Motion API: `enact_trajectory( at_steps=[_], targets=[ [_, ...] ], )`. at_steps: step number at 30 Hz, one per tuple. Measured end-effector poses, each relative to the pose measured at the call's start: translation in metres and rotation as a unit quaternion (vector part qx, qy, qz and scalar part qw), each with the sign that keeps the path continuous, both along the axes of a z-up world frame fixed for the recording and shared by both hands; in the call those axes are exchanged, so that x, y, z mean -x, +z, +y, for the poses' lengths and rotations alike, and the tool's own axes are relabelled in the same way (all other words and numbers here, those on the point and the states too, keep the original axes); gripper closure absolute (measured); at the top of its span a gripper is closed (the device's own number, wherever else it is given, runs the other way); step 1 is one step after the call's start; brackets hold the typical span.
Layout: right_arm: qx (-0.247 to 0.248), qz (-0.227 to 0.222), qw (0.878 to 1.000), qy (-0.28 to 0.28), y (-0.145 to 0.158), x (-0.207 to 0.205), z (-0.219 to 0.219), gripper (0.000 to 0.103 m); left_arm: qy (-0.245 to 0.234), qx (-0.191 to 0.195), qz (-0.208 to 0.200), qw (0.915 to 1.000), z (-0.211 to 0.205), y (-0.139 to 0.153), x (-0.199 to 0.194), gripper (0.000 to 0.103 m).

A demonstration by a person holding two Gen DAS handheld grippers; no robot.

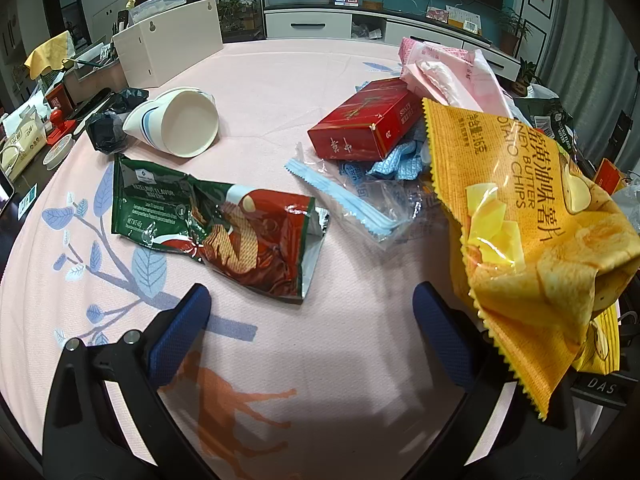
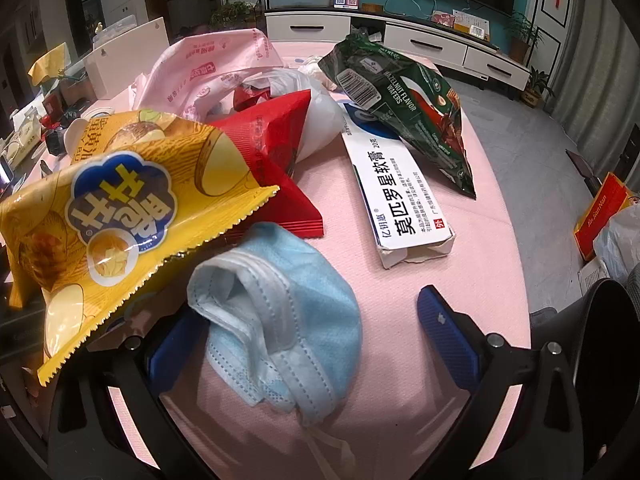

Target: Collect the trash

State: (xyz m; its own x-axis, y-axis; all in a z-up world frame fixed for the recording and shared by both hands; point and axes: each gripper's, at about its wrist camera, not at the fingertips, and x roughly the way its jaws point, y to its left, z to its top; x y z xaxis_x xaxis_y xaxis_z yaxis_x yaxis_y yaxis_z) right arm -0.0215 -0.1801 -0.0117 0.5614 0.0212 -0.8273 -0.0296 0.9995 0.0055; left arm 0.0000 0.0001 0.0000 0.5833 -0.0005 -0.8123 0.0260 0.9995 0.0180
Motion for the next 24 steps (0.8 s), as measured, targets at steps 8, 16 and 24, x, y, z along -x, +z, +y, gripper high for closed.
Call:
enact_trajectory(
  at_steps=[8, 16, 24],
  targets=[
    [0.000, 0.000, 1.000, 0.000, 0.0000, 0.0000, 0.0000, 0.003, 0.000, 0.000, 0.000, 1.0000, 0.0000, 0.0000, 0.0000, 0.002],
    [0.000, 0.000, 1.000, 0.000, 0.0000, 0.0000, 0.0000, 0.003, 0.002, 0.000, 0.000, 1.0000, 0.0003, 0.0001, 0.0005, 0.002],
    [0.000, 0.005, 1.000, -0.010, 0.0019, 0.0044, 0.0010, 0.002, 0.001, 0.018, 0.025, 0.9995, 0.0022, 0.0099, 0.0016, 0.003]
  ],
)
